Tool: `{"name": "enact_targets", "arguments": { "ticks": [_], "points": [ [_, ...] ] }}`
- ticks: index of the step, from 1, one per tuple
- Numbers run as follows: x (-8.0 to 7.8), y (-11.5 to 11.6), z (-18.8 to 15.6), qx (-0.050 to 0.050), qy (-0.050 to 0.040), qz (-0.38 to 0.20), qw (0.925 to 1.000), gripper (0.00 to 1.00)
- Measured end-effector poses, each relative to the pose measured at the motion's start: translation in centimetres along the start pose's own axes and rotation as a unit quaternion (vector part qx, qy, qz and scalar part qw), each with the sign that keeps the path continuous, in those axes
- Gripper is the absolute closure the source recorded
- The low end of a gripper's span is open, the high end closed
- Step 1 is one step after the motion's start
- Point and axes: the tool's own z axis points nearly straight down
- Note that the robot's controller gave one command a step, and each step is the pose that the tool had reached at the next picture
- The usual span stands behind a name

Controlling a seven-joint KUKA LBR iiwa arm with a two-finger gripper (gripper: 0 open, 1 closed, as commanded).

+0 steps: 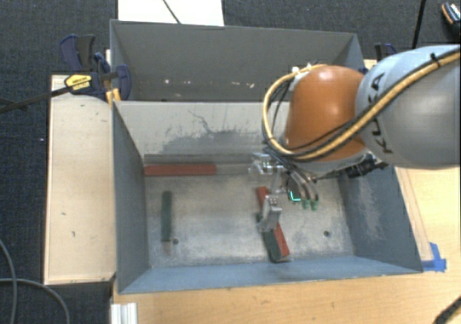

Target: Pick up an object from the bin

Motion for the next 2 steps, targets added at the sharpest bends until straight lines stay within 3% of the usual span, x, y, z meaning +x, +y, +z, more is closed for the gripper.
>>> {"name": "enact_targets", "arguments": {
  "ticks": [1,2],
  "points": [
    [-5.6,-10.9,8.1,0.002,-0.0043,-0.083,0.9965,0.00],
    [-3.7,-1.1,3.6,-0.002,-0.0063,-0.079,0.9968,0.00]
  ]
}}
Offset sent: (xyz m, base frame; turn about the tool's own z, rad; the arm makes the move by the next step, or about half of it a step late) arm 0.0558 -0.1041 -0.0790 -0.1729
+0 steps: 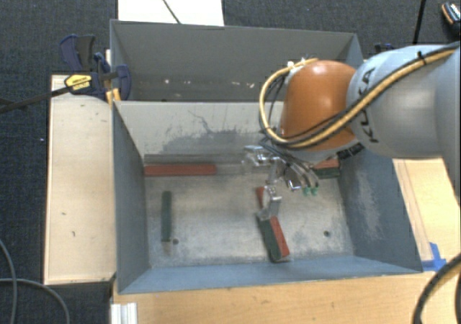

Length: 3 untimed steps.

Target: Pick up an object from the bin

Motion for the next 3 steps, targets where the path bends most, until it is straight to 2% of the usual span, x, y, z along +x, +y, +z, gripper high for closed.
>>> {"name": "enact_targets", "arguments": {
  "ticks": [1,2,3],
  "points": [
    [2.7,-5.9,0.4,0.002,0.0043,-0.124,0.9923,0.00],
    [-0.9,-3.5,5.6,0.000,0.0021,-0.335,0.9423,0.00],
    [-0.9,-3.6,5.4,0.001,0.0017,-0.331,0.9436,1.00]
  ]
}}
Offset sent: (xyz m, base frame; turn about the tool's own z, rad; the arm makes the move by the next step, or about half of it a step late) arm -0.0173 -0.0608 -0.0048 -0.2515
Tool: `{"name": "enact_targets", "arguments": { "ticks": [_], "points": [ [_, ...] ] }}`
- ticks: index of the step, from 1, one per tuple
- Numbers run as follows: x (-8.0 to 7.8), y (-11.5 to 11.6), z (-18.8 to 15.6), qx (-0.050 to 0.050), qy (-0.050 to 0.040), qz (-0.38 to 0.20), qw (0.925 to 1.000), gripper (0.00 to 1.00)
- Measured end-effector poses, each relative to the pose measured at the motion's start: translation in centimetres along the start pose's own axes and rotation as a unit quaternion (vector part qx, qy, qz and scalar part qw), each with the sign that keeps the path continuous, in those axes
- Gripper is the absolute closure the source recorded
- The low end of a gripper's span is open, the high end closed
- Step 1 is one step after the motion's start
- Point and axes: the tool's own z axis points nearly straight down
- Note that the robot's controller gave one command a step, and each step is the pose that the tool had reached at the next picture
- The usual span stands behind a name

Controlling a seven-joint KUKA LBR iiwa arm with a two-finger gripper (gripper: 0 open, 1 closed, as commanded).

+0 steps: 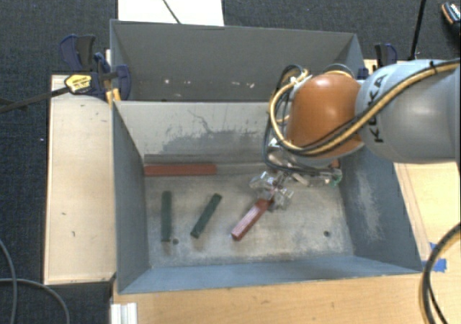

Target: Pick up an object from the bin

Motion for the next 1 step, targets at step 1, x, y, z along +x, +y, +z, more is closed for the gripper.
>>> {"name": "enact_targets", "arguments": {
  "ticks": [1],
  "points": [
    [0.64,0.88,-16.57,0.003,-0.0017,-0.017,0.9999,1.00]
  ]
}}
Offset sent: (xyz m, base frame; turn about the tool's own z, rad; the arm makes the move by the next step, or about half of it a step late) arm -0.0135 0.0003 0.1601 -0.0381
